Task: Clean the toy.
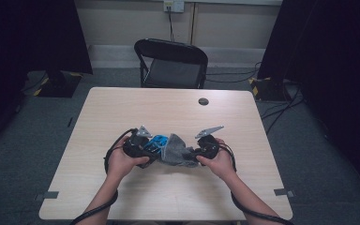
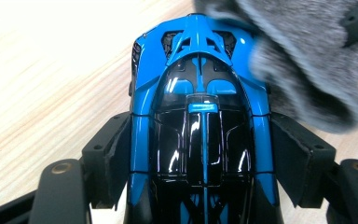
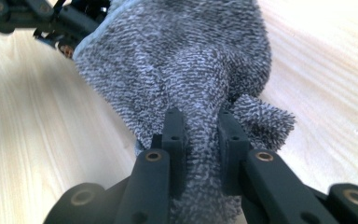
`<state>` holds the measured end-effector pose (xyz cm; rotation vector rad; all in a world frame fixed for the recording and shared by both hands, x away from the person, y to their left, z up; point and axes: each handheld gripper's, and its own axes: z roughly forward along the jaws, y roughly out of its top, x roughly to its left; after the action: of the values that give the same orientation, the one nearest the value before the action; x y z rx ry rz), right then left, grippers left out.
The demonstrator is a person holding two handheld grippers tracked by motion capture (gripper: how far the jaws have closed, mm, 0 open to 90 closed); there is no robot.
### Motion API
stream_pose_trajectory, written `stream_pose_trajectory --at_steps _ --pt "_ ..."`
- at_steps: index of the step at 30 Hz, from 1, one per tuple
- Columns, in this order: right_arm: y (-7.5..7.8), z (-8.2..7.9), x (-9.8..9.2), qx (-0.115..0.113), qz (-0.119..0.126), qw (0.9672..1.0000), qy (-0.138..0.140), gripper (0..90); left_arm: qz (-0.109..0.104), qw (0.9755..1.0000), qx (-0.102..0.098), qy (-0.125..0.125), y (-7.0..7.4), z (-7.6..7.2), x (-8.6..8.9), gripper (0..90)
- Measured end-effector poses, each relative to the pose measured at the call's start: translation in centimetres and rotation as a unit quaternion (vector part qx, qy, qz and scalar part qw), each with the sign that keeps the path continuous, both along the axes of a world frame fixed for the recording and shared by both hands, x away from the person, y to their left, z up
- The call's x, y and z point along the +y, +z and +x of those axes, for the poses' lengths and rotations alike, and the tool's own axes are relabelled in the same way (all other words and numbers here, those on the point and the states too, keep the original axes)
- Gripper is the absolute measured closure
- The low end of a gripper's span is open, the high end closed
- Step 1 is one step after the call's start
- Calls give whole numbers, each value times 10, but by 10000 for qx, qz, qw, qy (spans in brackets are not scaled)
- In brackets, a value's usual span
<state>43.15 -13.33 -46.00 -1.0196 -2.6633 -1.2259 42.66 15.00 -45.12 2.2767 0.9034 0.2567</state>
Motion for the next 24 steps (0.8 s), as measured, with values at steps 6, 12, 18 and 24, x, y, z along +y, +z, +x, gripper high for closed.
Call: stream_pose_trajectory --at_steps 6,12,18,24 --pt "5 3 -16 15 129 9995 -278 772 18 10000 10 36 0 0 4 283" --pt "17 24 -37 -184 214 9945 -1012 772 -19 10000 0 -84 4 -2 -4 283" --pt "27 46 -31 -397 208 9879 -1482 772 -37 9994 -16 -334 5 -7 -20 283" --pt "23 52 -3 -336 69 9906 -1321 772 -17 9985 -63 -542 8 -12 -31 282"
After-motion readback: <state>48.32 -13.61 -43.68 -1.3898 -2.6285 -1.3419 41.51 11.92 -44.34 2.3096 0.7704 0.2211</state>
